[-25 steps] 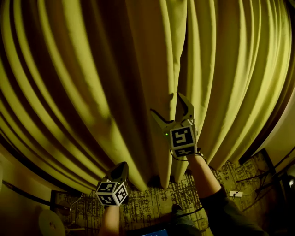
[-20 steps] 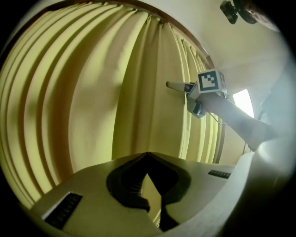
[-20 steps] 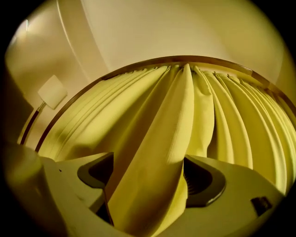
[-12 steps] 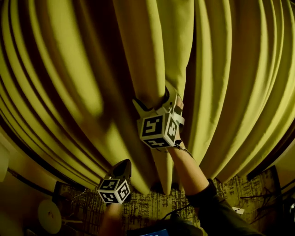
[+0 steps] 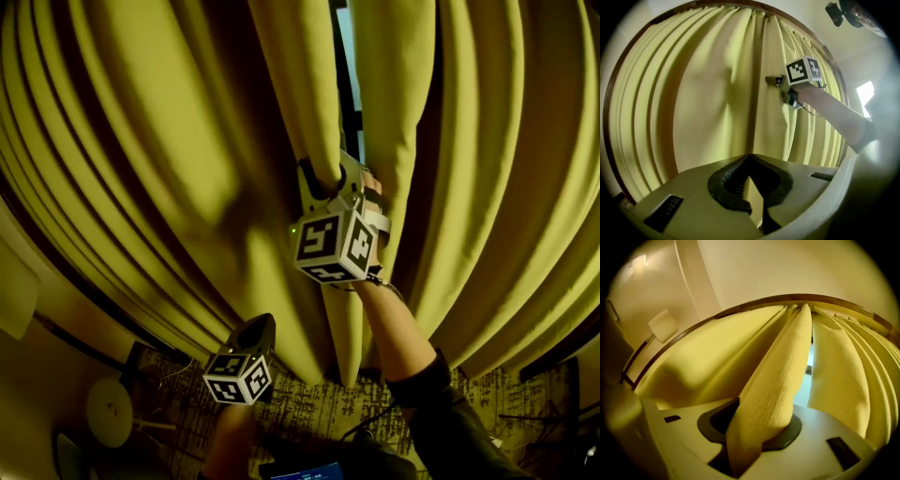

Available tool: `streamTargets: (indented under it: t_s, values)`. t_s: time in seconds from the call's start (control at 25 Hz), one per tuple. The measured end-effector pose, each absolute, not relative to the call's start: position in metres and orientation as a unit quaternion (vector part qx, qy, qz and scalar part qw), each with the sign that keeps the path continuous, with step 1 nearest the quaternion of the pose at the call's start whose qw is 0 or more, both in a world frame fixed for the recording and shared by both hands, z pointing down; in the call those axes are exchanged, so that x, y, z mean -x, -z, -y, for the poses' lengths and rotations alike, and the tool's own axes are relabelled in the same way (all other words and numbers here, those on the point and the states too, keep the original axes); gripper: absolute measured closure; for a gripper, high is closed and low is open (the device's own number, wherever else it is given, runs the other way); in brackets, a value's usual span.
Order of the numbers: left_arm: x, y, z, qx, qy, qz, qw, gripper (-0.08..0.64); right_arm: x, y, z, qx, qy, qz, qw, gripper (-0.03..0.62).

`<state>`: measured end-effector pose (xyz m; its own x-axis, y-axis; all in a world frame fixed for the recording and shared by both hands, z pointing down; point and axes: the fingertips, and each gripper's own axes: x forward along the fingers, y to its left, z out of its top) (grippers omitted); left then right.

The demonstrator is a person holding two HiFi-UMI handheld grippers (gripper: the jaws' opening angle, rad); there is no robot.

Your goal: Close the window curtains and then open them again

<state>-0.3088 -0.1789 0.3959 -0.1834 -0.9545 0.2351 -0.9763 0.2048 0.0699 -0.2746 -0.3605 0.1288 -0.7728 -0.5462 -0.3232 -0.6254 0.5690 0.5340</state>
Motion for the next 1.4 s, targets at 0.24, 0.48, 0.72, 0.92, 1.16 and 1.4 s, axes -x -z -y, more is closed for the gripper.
streamTargets:
  t_s: [0.24, 0.48, 0.72, 0.92, 1.16, 1.4]
  values:
    - [0.342, -0.377, 0.184, -0.639, -0.034, 0.762, 0.097, 0.572, 0.304, -0.117, 0.335, 0.311, -0.363, -0.877, 0.058, 0.543]
    - [0.381, -0.366, 0.175, -0.638, -0.024, 0.764, 0.097, 0.571, 0.349, -0.114, 0.307, 0.288, -0.413, -0.864, 0.023, 0.545]
    - [0.428, -0.354, 0.162, -0.623, 0.000, 0.774, 0.113, 0.571, 0.402, -0.112, 0.268, 0.242, -0.455, -0.857, 0.015, 0.535]
    - [0.458, -0.343, 0.155, -0.611, 0.007, 0.783, 0.116, 0.571, 0.448, -0.110, 0.237, 0.205, -0.479, -0.853, 0.016, 0.534]
    - [0.497, -0.338, 0.136, -0.595, 0.019, 0.794, 0.125, 0.571, 0.500, -0.099, 0.205, 0.177, -0.492, -0.852, 0.022, 0.532]
    - [0.547, -0.330, 0.109, -0.579, 0.038, 0.803, 0.134, 0.572, 0.548, -0.082, 0.176, 0.168, -0.507, -0.845, 0.030, 0.532]
